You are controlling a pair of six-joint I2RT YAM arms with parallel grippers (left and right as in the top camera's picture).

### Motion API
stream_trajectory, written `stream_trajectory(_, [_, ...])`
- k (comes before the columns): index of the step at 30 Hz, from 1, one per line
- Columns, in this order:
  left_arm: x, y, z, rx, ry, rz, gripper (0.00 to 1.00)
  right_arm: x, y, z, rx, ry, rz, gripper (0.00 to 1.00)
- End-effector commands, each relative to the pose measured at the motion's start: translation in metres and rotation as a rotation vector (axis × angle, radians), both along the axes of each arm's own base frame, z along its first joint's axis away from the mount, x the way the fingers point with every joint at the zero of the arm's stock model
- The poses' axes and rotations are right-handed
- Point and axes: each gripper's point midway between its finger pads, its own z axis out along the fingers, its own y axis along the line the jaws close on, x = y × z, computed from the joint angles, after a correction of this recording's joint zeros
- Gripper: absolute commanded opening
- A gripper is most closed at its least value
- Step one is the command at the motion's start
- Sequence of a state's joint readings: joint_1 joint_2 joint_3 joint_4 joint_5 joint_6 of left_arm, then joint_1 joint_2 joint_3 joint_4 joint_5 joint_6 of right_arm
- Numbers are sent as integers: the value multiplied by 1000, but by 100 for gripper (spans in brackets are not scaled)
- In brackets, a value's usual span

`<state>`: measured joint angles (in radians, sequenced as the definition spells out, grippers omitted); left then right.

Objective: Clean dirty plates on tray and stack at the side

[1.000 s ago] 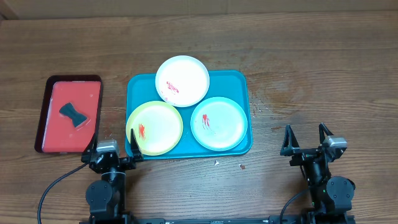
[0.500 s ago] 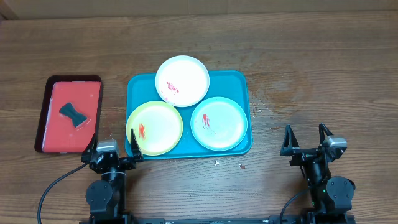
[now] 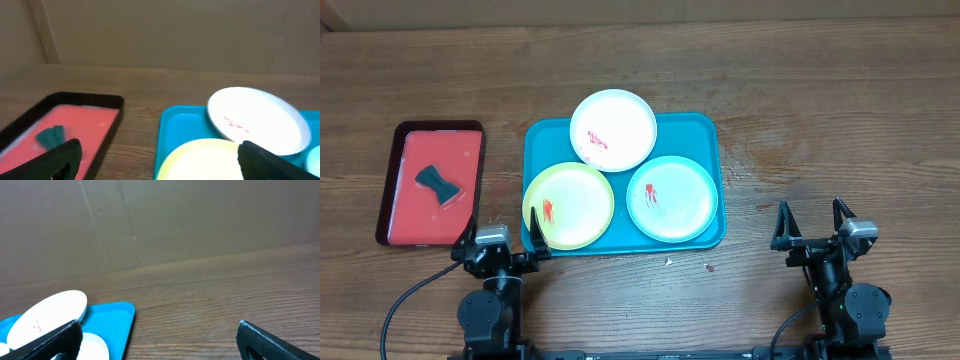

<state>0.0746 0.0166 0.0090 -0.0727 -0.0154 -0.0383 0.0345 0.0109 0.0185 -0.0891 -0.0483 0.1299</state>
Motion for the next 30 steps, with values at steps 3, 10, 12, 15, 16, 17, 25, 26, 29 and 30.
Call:
stream_trajectory(3, [-5,-60,14,-410,-25,-330,100,0,2,-1,-3,-6,11,100])
stream_trajectory(10, [-17,-61,93,-353,-343,-395,100,0,2,-1,-3,-6,11,100])
stream_trajectory(12, [-27,-56,126,-286,-470,-382,100,0,2,-1,-3,-6,11,100])
stream_trajectory(15, [-38,-46,160,-234,-552,-316,100,0,2,-1,-3,-6,11,100])
stream_trajectory(16, [-40,-43,170,-203,-558,-295,100,0,2,-1,-3,-6,11,100])
stream_trajectory(17, [-41,-41,179,-177,-546,-271,100,0,2,-1,-3,-6,11,100])
stream_trajectory(25, [12,-31,180,-77,87,-180,100,0,2,-1,-3,-7,11,100])
stream_trajectory(26, [20,-31,176,-75,174,-182,100,0,2,-1,-3,-6,11,100])
stream_trajectory(29, [39,-34,163,-114,388,-202,100,0,2,-1,-3,-6,11,100])
stream_trajectory(30, [49,-32,160,-108,433,-198,100,0,2,-1,-3,-6,11,100])
